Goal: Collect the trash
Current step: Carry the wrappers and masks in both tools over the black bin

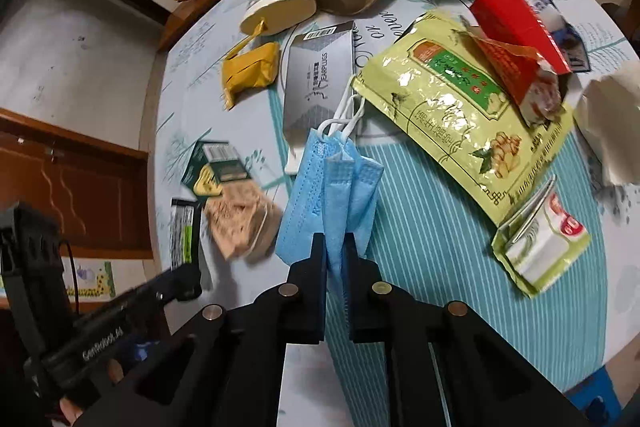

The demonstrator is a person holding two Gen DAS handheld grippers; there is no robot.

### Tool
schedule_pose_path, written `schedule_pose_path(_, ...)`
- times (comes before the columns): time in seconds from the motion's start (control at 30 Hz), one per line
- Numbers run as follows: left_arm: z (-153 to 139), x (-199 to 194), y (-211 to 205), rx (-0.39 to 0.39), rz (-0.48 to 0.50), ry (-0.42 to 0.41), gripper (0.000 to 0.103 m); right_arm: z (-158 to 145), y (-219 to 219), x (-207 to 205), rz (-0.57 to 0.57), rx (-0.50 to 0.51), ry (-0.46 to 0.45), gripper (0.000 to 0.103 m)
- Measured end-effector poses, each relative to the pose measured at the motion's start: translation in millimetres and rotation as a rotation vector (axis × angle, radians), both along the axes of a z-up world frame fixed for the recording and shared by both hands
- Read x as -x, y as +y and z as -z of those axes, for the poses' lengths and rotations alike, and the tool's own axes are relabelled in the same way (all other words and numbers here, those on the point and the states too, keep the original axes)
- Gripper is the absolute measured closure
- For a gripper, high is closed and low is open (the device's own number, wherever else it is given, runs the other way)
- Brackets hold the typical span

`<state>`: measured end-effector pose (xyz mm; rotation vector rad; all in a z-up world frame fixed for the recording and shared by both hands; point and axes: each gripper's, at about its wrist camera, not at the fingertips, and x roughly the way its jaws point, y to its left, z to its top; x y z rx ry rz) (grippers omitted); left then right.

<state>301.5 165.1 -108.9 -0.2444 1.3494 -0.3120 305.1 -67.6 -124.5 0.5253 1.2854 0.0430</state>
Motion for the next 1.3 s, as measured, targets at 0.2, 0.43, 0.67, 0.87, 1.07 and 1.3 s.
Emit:
schedule_pose_path(0.2,-24.0,33.6,-15.1,-0.012,0.044,-0.052,0.093,-27.3,-12.7,43.8,-0.064,0.0,-0.043,0.098)
schedule_pose_path(0.43,-48.1,103.2,-39.5,-0.023,-0.015,-0.122,0.093,-48.8,-19.2,97.2,-0.282,0.019,-0.093,0.098)
schedule_pose_path(0.67,-51.2,199.4,-82.0,-0.02,-0.096,-0.152,0.093,-58.7,-41.5,166.5,-0.406,0.028,-0.146,0.098)
schedule_pose_path(0.87,-42.8,284.3,-121.8,-0.047,-0.133,-0.15,0.093,-50.5,-78.2,244.8,-0.454,0.018,-0.142,0.098)
schedule_pose_path(1.07,-32.0,352.1,-146.5,-0.113,-0.116,-0.159,0.092,-25.4,-108.3,314.0,-0.453,0.009,-0.097,0.098)
schedule_pose_path(1.3,-2.7,389.6,-149.8,-0.156,-0.103,-0.18,0.092,10.6,-119.6,365.5,-0.429,0.027,-0.065,0.098)
